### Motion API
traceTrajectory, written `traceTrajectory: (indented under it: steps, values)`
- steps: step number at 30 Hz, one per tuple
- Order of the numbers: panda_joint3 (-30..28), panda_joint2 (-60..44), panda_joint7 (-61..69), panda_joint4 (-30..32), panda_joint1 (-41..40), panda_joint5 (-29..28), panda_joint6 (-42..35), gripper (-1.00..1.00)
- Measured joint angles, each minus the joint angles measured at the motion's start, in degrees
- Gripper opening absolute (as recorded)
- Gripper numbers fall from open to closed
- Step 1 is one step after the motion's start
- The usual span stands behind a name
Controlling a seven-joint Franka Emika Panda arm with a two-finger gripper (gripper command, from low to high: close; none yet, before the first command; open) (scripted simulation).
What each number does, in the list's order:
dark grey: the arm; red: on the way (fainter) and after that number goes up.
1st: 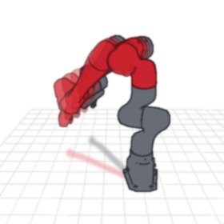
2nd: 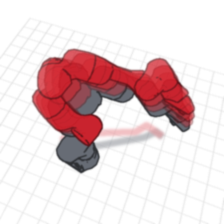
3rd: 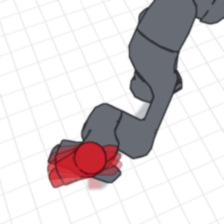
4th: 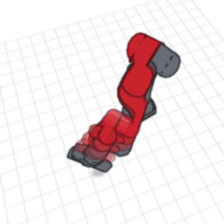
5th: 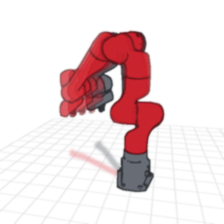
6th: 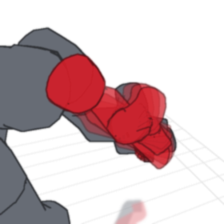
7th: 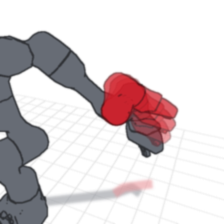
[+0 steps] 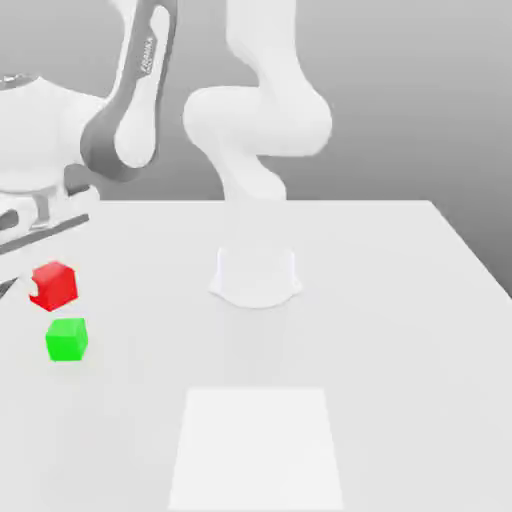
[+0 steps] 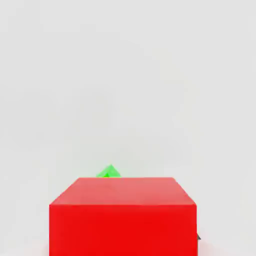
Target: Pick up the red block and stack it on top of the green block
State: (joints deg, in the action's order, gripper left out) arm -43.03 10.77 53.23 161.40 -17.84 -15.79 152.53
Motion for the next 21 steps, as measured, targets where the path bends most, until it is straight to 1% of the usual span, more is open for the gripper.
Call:
traceTrajectory:
  steps: [6,11,17,21]
  values:
    - [-1.99,-4.47,4.96,0.3,2.79,6.69,4.27,-1.0]
    - [-2.35,-8.82,10.62,0.28,5.31,14.81,7.56,-1.0]
    - [0.2,-14.08,18.76,-0.02,5.56,26.27,10.83,-1.0]
    - [3.59,-17.14,23.64,-0.38,3.57,32.94,12.67,-1.0]
